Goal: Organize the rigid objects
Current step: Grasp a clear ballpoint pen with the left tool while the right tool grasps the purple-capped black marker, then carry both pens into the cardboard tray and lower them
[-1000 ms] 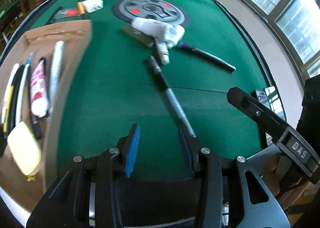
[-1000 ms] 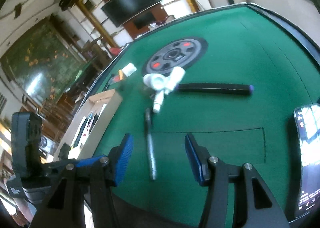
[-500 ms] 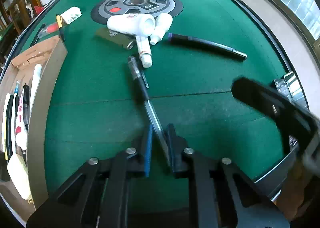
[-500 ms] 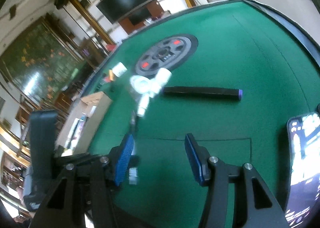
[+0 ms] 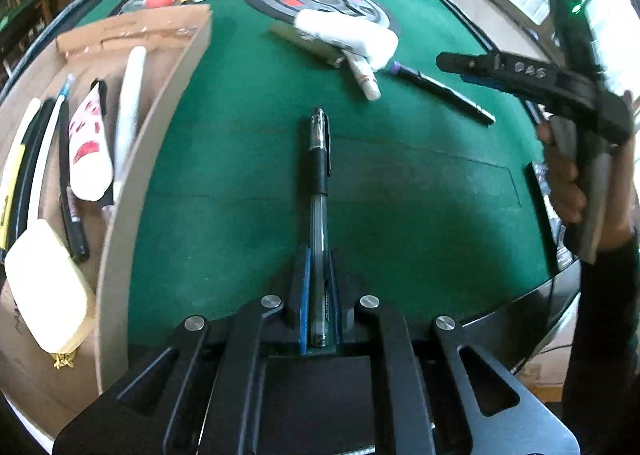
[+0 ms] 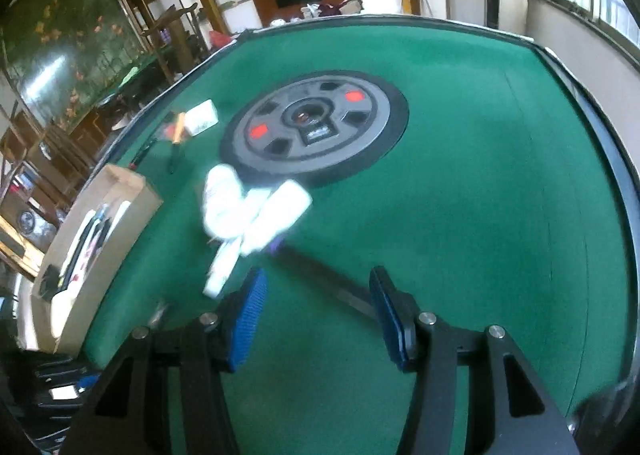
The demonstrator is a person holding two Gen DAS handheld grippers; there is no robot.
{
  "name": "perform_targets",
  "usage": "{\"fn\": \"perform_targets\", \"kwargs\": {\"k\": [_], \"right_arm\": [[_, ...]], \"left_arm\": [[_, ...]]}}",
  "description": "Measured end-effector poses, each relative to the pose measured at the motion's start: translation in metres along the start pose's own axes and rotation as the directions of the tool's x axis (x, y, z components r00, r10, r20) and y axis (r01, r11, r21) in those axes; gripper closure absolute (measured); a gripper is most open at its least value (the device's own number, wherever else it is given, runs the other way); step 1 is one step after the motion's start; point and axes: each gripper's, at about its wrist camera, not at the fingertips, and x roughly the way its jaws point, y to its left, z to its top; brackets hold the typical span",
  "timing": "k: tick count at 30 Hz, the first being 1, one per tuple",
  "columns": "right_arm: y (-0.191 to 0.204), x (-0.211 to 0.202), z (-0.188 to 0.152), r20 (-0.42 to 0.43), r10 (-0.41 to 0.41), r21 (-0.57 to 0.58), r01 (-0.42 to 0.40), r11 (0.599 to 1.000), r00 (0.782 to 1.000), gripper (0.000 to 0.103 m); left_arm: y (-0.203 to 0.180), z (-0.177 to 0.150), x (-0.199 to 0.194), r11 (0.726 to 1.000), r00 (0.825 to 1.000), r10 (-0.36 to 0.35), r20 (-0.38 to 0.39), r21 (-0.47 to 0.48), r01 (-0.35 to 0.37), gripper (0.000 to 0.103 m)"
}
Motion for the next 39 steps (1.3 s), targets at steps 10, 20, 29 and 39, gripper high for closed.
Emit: {"fn": "perform_targets", "kwargs": {"k": [10, 20, 29, 39], "right_arm": [[0.015, 0.015, -0.023, -0.109, -0.093, -0.118, 0.080, 0.990, 0.990, 0.055], [0.077, -0.004, -0.068, -0.084, -0.141, -0.066, 0.135, 0.989, 0.986, 0.088], [0.076, -0.015, -0.092, 0.018, -0.042, -0.009, 0.043, 0.999, 0.999, 0.087], [0.066, -0.011, -0.092, 0.027, 0.137, 0.056, -0.138, 0.989, 0.990, 0.087]], "left_arm": [[0.021, 0.011, -0.003, 0.990, 0.989, -0.140, -0.048, -0.002, 0.140, 0.096], [0.019, 0.000, -0.009, 0.991, 0.993, -0.117, -0.036, 0.061, 0.119, 0.095], [-0.002, 0.006, -0.003, 0.999, 0.999, 0.042, 0.014, 0.024, -0.042, 0.095], [-0.037, 0.028, 0.012, 0.958, 0.963, 0.271, -0.006, 0.098, -0.269, 0.095]]}}
